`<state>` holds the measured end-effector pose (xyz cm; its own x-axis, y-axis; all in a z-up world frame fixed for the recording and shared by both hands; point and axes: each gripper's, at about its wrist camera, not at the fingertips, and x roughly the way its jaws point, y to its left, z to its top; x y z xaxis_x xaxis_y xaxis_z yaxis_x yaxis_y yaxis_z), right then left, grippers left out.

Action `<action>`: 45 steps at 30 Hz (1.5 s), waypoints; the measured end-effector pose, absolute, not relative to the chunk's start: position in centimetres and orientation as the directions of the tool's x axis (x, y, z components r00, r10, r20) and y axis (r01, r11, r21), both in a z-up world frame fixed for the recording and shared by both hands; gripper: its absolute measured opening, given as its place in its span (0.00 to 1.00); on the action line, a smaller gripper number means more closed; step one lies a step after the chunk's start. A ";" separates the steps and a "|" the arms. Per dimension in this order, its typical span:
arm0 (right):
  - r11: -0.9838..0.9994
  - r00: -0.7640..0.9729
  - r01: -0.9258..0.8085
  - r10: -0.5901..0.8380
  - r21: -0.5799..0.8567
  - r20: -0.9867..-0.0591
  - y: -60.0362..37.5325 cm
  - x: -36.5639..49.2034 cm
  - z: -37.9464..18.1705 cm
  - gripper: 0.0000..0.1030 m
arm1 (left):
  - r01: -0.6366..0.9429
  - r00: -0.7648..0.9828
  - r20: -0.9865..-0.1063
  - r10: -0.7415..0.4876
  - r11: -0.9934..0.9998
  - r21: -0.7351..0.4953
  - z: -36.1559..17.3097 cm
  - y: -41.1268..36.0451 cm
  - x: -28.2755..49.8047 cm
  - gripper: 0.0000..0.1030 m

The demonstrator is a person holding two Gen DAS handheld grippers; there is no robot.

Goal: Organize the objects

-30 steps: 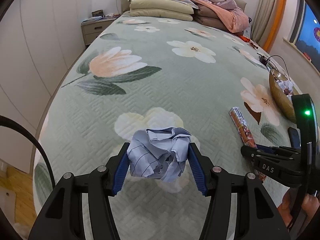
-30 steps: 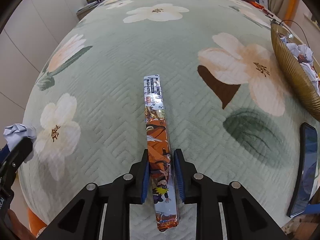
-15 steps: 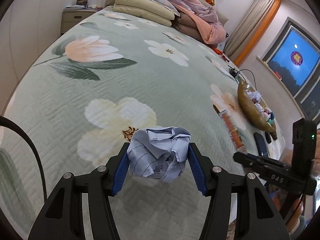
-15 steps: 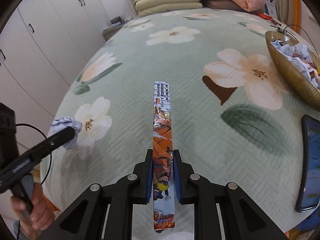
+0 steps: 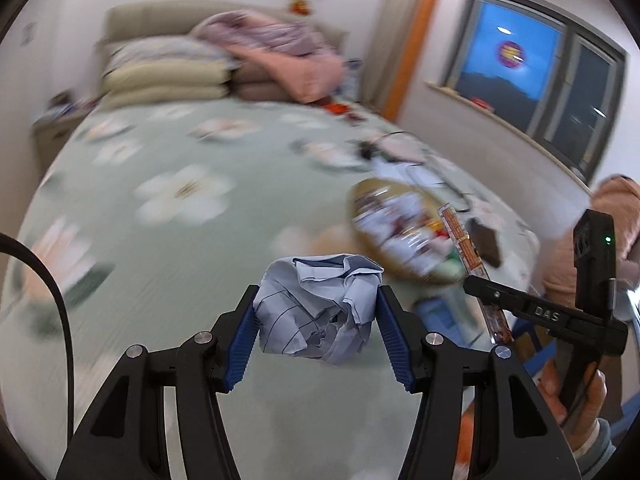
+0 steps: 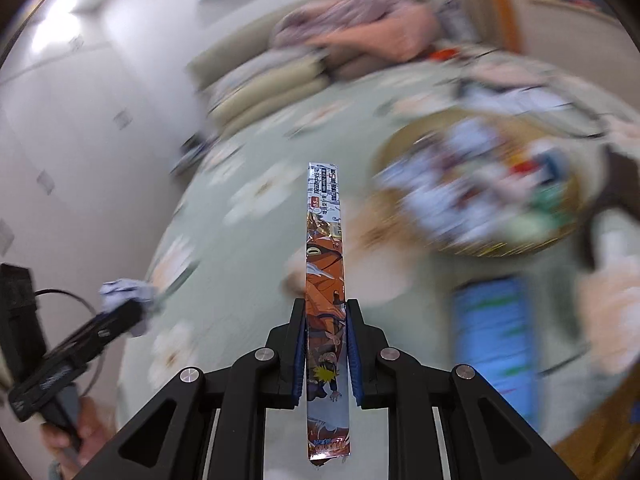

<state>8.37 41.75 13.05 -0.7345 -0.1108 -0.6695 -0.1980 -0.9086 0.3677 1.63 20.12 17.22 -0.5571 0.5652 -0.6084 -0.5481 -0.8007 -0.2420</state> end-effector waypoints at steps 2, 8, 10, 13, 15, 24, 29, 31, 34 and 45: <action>-0.902 -0.752 -0.250 -0.048 0.353 -0.657 45.0 8.4 14.5 0.17 | -0.592 -0.557 -0.596 0.579 -0.780 -0.205 18.7 24.4 0.4 0.55; -0.884 -0.752 -0.363 0.091 0.294 -0.653 53.1 5.6 18.3 0.17 | -0.656 -0.508 -0.597 0.621 -0.728 -0.199 19.5 35.0 -4.6 0.55; -0.888 -0.736 -0.379 0.119 0.259 -0.666 54.6 3.8 18.2 0.17 | -0.668 -0.483 -0.604 0.634 -0.713 -0.215 18.9 37.5 -6.2 0.62; -0.892 -0.717 -0.364 0.087 0.266 -0.692 56.1 1.2 16.9 0.24 | -0.667 -0.421 -0.632 0.651 -0.694 -0.271 17.4 40.0 -8.6 0.85; -0.883 -0.708 -0.356 0.039 0.308 -0.705 57.7 0.5 15.6 0.47 | -0.638 -0.404 -0.667 0.625 -0.716 -0.284 15.9 40.3 -9.5 0.85; -0.875 -0.678 -0.363 0.013 0.319 -0.735 57.0 3.3 12.9 0.49 | -0.515 -0.446 -0.706 0.550 -0.803 -0.300 13.1 30.8 -7.4 0.85; -0.961 -0.670 -0.213 0.014 0.175 -0.742 48.9 3.9 15.0 0.65 | -0.376 -0.549 -0.739 0.390 -0.905 -0.198 12.4 20.8 -4.2 0.85; -0.972 -0.681 -0.155 -0.022 0.174 -0.732 45.8 4.0 15.3 0.70 | -0.292 -0.571 -0.755 0.321 -0.940 -0.178 11.8 16.4 -2.9 0.85; -0.978 -0.675 -0.035 -0.127 0.204 -0.727 39.7 3.8 15.2 0.72 | -0.190 -0.575 -0.777 0.257 -0.965 -0.179 10.8 10.7 -1.3 0.85; -0.984 -0.614 0.149 -0.173 0.102 -0.770 24.2 2.0 12.2 0.72 | 0.022 -0.563 -0.822 0.090 -0.992 -0.124 7.4 0.0 0.4 0.85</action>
<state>1.95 24.22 12.18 -0.6144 -0.1728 -0.7698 0.1495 -0.9835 0.1015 0.44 -0.03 7.45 -0.5626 0.0902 -0.8218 0.0221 -0.9920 -0.1240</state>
